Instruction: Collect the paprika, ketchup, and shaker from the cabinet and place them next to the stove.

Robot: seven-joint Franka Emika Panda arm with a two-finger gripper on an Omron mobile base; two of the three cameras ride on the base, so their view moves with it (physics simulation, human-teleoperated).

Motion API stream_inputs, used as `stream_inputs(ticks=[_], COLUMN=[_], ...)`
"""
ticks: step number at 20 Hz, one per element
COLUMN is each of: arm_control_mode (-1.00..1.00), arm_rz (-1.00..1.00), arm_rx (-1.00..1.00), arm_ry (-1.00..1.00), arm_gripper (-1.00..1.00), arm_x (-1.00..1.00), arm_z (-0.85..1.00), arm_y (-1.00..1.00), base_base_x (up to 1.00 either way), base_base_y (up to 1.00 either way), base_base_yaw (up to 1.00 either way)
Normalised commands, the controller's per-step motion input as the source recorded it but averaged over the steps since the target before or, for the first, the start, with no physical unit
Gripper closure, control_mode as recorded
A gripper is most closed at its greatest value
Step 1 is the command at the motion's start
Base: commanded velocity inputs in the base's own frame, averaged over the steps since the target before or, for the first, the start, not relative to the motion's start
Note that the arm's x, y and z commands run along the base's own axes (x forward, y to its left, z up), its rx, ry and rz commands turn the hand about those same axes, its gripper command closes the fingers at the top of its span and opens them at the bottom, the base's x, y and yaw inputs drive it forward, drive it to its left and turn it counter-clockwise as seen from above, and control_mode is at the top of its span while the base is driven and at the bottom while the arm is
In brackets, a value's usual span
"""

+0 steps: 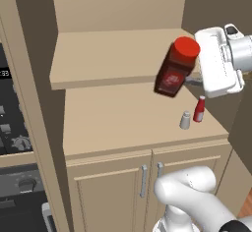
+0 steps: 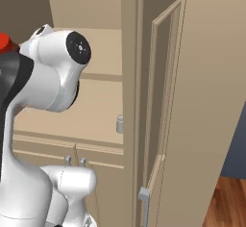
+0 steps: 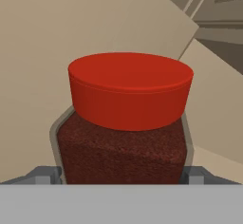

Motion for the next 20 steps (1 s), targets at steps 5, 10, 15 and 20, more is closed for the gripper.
stream_inputs(ticks=[5,10,15,20], arm_control_mode=[-1.0,-1.0,1.0,1.0], arm_rz=[0.01,0.01,0.0,0.0], arm_rx=[0.0,0.0,0.0,0.0], arm_ry=[0.0,0.0,0.0,0.0], arm_gripper=[1.0,1.0,1.0,1.0], arm_x=[-0.44,-0.35,-0.1,0.0], arm_z=[-0.15,-0.1,0.0,0.0], arm_y=[-0.03,0.0,0.0,0.0], base_base_x=[0.0,0.0,-0.55,-0.9], base_base_y=[0.0,0.0,0.0,0.0], base_base_yaw=[0.0,0.0,0.0,0.0])
